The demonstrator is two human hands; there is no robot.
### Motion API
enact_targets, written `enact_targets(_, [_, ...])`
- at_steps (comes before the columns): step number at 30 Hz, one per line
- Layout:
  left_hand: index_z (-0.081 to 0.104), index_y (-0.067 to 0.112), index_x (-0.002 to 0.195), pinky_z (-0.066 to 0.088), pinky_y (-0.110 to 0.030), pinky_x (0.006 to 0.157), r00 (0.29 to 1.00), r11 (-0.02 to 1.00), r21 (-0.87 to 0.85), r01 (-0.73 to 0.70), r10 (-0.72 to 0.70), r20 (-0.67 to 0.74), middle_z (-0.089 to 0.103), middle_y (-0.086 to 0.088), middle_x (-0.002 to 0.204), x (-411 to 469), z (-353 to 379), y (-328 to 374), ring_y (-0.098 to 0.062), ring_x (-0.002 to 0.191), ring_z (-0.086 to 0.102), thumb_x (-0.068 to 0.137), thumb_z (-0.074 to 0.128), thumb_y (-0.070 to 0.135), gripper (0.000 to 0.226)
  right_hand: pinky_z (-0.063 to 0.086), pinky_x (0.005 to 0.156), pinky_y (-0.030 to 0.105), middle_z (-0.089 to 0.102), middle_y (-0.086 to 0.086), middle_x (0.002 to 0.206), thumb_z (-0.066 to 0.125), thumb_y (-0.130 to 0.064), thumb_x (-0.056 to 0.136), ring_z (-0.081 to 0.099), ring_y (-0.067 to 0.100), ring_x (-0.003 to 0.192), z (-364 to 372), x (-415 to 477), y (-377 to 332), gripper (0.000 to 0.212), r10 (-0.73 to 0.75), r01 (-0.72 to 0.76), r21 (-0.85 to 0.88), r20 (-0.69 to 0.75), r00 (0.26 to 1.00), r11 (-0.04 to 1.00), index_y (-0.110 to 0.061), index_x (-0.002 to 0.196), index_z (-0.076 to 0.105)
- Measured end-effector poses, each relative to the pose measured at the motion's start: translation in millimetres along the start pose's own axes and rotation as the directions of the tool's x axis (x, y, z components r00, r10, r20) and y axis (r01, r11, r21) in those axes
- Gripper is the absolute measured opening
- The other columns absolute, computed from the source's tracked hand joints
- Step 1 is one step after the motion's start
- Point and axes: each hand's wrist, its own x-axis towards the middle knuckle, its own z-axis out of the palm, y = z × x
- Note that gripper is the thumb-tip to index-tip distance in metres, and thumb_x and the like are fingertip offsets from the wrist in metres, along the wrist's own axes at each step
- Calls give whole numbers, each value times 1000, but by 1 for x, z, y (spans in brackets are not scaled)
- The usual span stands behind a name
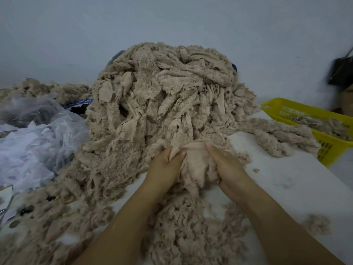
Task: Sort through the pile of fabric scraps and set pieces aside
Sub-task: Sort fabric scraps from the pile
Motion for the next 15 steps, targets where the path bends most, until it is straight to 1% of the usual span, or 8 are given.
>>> enact_targets(2, [71, 19, 107, 57, -32, 83, 993, 958, -264, 111, -98, 62, 76, -5, 103, 1, -4, 2, -20, 100, 71, 101, 57, 26, 17, 54, 62, 27, 73, 7, 75, 58, -54, 78, 69, 21, 69, 0, -2, -3, 41, -15, 16, -18, 48, 999, 1000, -20, 81, 80])
enact_targets(3, [71, 17, 110, 58, -32, 84, 983, 900, -399, 173, -135, 122, 76, -5, 107, 1, -5, 3, -21, 103, 72, 101, 55, 24, 19, 55, 64, 26, 76, 8, 83, 59, -54, 77, 72, 20, 75, 0, -2, -3, 36, -10, 12, -36, 55, 998, 999, -26, 82, 81])
enact_targets(5, [67, 13, 117, 60, -33, 82, 962, 772, -580, 262, -164, 217, 75, -9, 113, 2, -8, 6, -22, 106, 71, 98, 55, 22, 24, 55, 60, 25, 76, 5, 82, 61, -59, 73, 72, 17, 73, 0, -1, -5, 35, 24, -22, -67, 20, 1000, 997, -29, 75, 80])
enact_targets(8, [62, 9, 128, 58, -40, 88, 941, 703, -636, 318, -154, 300, 71, -14, 122, -1, -8, 9, -26, 112, 68, 89, 59, 26, 43, 55, 64, 27, 77, 3, 88, 65, -63, 68, 74, 18, 79, -4, 1, -2, 44, 45, -47, -44, -43, 998, 998, -24, 84, 78])
enact_targets(10, [60, 8, 130, 55, -42, 92, 943, 701, -641, 311, -142, 302, 70, -14, 122, -2, -6, 11, -27, 113, 68, 92, 58, 25, 42, 57, 69, 31, 76, 5, 93, 65, -64, 70, 73, 23, 87, -5, -1, -2, 46, 7, -9, -30, -65, 998, 1000, -24, 89, 77])
enact_targets(11, [60, 7, 129, 56, -41, 93, 949, 707, -643, 294, -135, 285, 71, -14, 121, -3, -5, 11, -26, 113, 68, 94, 56, 22, 38, 58, 76, 38, 75, 9, 99, 64, -65, 71, 71, 27, 94, -5, -1, -2, 49, -9, 7, -25, -66, 998, 1000, -23, 93, 76])
enact_targets(13, [62, 5, 125, 58, -37, 90, 962, 724, -643, 249, -107, 252, 72, -14, 118, -5, -1, 11, -25, 111, 69, 95, 55, 20, 34, 52, 99, 49, 68, 18, 117, 67, -66, 72, 63, 35, 113, -3, -2, -1, 63, -6, 6, -14, -6, 1000, 1000, -17, 111, 69])
enact_targets(15, [66, 4, 120, 59, -34, 88, 962, 721, -653, 231, -70, 264, 72, -16, 117, -7, 2, 10, -26, 109, 70, 90, 58, 22, 36, 51, 100, 44, 70, 15, 119, 72, -55, 79, 65, 31, 114, 1, -3, 2, 57, 16, -17, 7, 153, 988, 1000, -15, 119, 67])
